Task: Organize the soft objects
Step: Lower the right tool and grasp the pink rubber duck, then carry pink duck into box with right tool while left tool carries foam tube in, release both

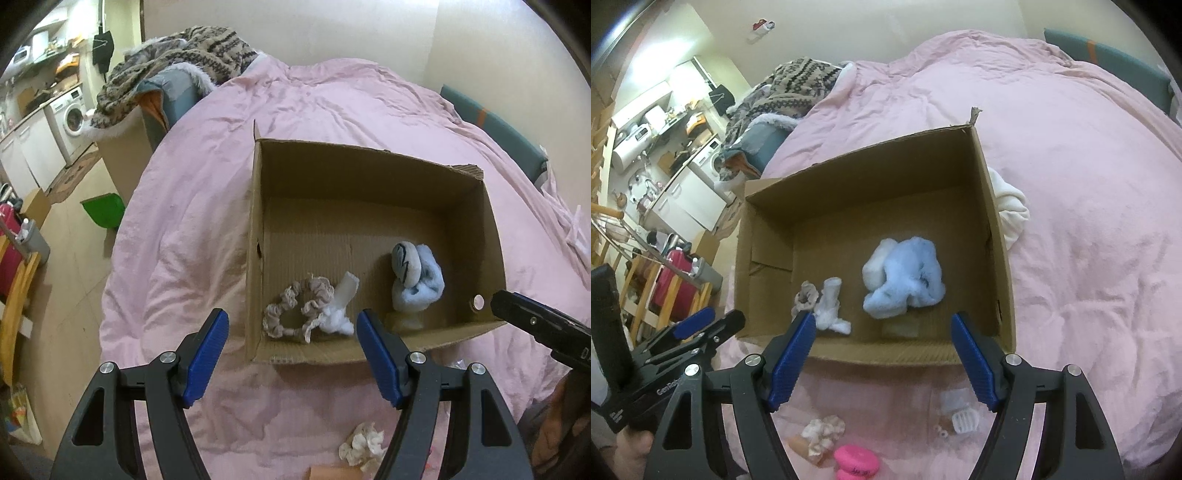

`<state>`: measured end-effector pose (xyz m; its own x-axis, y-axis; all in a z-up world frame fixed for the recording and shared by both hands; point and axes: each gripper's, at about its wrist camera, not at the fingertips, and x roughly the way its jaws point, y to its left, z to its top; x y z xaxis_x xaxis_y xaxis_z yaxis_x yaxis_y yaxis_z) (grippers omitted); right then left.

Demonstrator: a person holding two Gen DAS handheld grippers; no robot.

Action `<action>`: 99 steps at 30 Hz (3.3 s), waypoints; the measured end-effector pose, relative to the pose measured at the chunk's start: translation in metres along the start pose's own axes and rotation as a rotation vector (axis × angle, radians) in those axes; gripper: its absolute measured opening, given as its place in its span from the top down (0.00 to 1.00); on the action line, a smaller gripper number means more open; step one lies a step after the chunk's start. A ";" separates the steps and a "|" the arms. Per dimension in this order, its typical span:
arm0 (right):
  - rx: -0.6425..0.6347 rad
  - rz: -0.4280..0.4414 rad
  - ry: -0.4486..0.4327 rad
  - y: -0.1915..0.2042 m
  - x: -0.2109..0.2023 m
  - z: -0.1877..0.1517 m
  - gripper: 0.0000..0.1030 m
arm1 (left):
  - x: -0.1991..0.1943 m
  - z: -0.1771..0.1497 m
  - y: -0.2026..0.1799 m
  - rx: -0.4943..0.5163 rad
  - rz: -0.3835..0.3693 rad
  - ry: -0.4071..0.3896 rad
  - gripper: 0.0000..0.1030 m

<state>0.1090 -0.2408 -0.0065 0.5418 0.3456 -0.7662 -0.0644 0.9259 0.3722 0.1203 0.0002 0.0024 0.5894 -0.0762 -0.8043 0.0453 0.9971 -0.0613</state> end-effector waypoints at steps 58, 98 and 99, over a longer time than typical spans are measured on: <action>0.122 -0.020 0.272 -0.015 0.029 -0.059 0.22 | 0.047 -0.109 -0.017 -0.049 -0.255 0.595 0.93; -0.039 0.045 0.300 0.021 0.024 -0.071 0.57 | -0.004 -0.066 0.024 -0.112 -0.009 0.242 0.93; -0.041 0.048 0.273 0.021 0.018 -0.068 0.57 | -0.009 -0.062 0.024 -0.106 -0.004 0.215 0.93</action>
<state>0.0603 -0.2050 -0.0479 0.2922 0.4124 -0.8628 -0.1217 0.9109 0.3942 0.0657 0.0249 -0.0284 0.4034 -0.0897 -0.9106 -0.0444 0.9921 -0.1174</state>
